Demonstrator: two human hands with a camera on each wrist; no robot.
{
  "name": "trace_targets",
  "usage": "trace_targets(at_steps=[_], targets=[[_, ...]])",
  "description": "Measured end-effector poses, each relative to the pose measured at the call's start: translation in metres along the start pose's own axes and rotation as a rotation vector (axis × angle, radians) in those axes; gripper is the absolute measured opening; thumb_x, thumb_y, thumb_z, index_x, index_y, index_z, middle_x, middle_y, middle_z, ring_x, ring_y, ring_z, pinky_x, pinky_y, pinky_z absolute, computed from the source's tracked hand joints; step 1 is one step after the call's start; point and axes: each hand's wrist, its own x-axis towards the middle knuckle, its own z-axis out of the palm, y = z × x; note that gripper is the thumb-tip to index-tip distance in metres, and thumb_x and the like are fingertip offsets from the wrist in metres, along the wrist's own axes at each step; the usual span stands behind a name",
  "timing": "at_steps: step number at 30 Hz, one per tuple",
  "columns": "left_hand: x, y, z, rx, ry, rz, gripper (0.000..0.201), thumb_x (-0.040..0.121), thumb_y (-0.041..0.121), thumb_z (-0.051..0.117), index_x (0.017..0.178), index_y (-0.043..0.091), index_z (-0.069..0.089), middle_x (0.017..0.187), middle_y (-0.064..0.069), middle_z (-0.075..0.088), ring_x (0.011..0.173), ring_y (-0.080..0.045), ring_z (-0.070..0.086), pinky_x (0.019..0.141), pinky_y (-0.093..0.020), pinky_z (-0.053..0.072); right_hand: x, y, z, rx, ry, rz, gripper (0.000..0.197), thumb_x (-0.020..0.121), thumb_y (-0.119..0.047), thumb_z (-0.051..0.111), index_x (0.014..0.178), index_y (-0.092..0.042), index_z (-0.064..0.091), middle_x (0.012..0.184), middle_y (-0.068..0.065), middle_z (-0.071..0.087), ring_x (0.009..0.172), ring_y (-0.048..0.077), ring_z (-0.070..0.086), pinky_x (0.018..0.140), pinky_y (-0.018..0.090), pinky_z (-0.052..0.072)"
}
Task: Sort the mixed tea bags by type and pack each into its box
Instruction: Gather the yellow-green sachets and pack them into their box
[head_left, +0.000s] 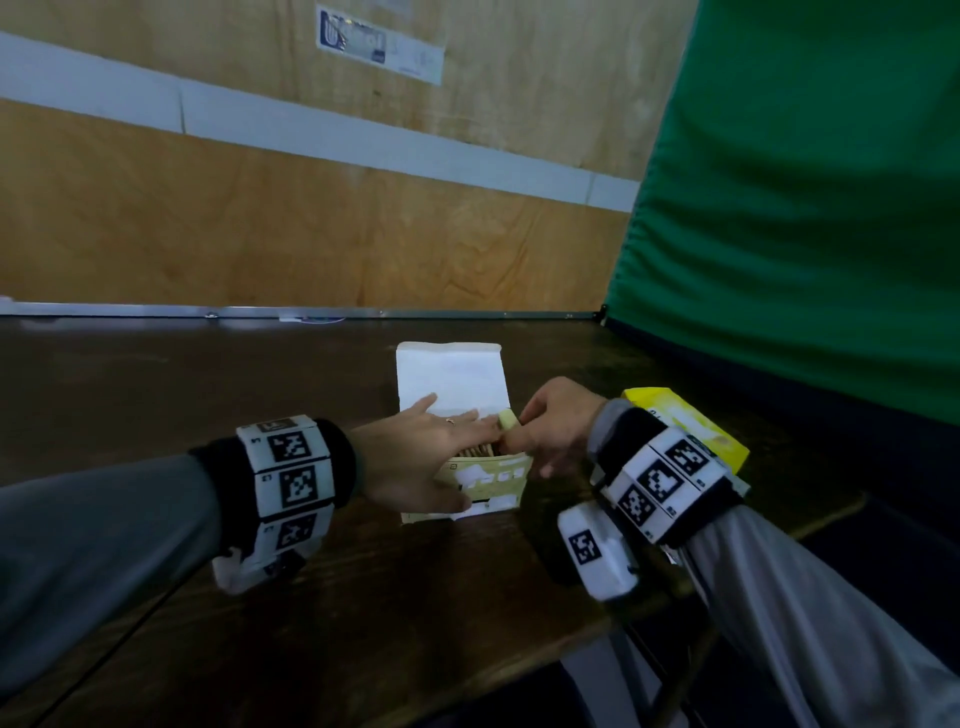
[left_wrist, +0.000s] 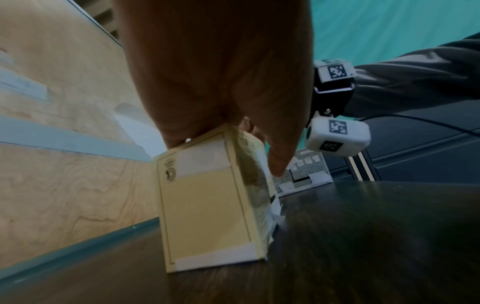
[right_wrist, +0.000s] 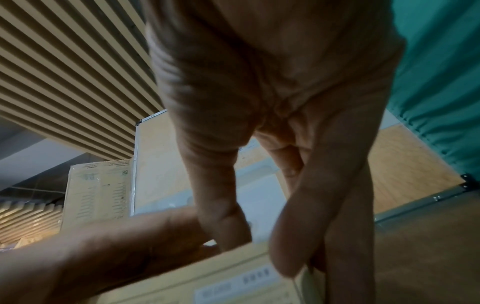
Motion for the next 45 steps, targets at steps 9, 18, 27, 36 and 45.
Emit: trace_targets(at_steps=[9,18,27,36,45], targets=[[-0.011,-0.005,0.004,0.218,0.060,0.028,0.076,0.092,0.055,0.044,0.152,0.029,0.005,0.161,0.004,0.006,0.144,-0.014,0.021,0.115,-0.040,0.016,0.003,-0.008,-0.015,-0.080,-0.128,-0.014,0.044,0.076,-0.003,0.072,0.118,0.000,0.058,0.107,0.014,0.069,0.097,0.028,0.068,0.085,0.035,0.056],[0.007,-0.006,0.000,0.387,0.066,-0.009,0.082,0.086,0.071,0.031,0.152,0.027,0.010,0.159,0.006,0.013,0.146,-0.018,0.005,0.117,-0.043,0.001,0.002,0.002,-0.015,-0.069,-0.138,0.009,0.029,0.086,-0.009,0.063,0.114,-0.003,0.061,0.105,0.010,0.069,0.086,0.018,0.069,0.073,0.023,0.056],[0.019,-0.003,-0.005,0.376,0.030,-0.066,0.089,0.082,0.075,0.036,0.152,0.023,0.017,0.152,0.000,0.026,0.139,-0.020,0.016,0.115,-0.043,0.007,0.006,0.007,0.000,-0.138,-0.100,-0.025,0.024,0.094,-0.022,0.053,0.096,-0.001,0.063,0.079,0.007,0.071,0.073,0.019,0.071,0.076,0.032,0.059],[-0.012,-0.017,-0.024,0.194,0.351,-0.211,0.110,0.076,0.074,0.051,0.151,0.021,-0.011,0.156,0.002,-0.024,0.145,-0.021,-0.017,0.119,-0.047,-0.004,0.008,0.015,-0.011,-0.027,0.202,-0.180,0.048,0.096,-0.027,0.047,0.141,-0.016,0.034,0.131,0.005,0.051,0.100,0.025,0.062,0.084,0.043,0.056],[-0.023,-0.042,-0.028,-0.343,0.503,-0.196,0.069,0.089,0.039,0.059,0.147,0.017,0.029,0.141,0.002,0.045,0.122,-0.010,0.048,0.105,-0.033,0.040,0.021,0.009,-0.002,0.315,0.241,-0.381,0.044,0.098,-0.041,0.039,0.141,-0.033,0.035,0.145,0.000,0.040,0.121,0.021,0.047,0.093,0.043,0.048]])
